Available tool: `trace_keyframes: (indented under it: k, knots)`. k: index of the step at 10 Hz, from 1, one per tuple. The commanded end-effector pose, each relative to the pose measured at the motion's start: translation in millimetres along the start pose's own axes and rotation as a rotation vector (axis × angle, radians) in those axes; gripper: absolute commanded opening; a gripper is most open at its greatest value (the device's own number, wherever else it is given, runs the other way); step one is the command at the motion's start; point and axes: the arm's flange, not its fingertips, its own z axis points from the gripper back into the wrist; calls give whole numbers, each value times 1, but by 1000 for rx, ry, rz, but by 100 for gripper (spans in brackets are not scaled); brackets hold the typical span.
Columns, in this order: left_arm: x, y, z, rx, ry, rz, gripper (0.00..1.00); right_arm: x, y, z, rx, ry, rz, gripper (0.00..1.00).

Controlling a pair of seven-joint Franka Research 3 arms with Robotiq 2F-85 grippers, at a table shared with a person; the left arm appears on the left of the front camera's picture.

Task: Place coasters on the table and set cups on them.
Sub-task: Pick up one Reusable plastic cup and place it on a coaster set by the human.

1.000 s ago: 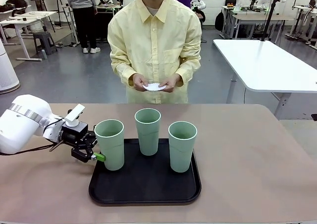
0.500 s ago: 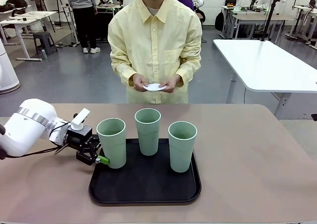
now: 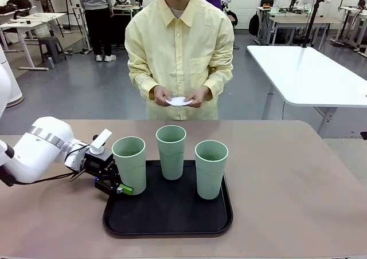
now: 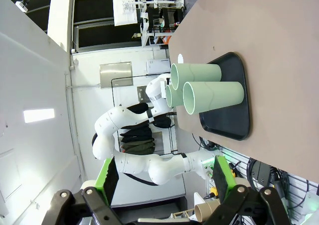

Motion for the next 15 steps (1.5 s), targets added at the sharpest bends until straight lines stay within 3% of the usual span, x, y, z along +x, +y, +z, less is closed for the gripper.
trace_keyframes:
  k: [1, 2, 3, 4, 6, 7, 10, 12, 15]
  knots:
    - [-18, -7, -14, 10, -5, -73, 100, 0, 1, -1, 6, -1, 2, 100]
    - [-18, -8, -13, -15, -15, -93, 42, 0, 1, -1, 6, -1, 2, 100]
    - [-17, -8, -12, -7, -27, -94, 41, 0, 1, -1, 6, -1, 2, 100]
    - [-15, -8, -10, -4, -31, -94, 0, 0, 1, -1, 6, -1, 2, 100]
    - [-9, -13, -7, -6, -35, -86, 0, 0, 1, -1, 6, -1, 2, 100]
    - [0, -20, -2, 7, -38, -80, 19, 0, 1, -1, 6, -1, 2, 100]
    - [79, -62, 39, 29, -57, -69, 19, 0, 1, -1, 6, -1, 2, 100]
    - [139, -79, 84, 131, -41, -110, 19, 0, 1, -1, 6, -1, 2, 100]
    - [161, -80, 128, 215, -21, -27, 19, 0, 1, -1, 6, -1, 2, 100]
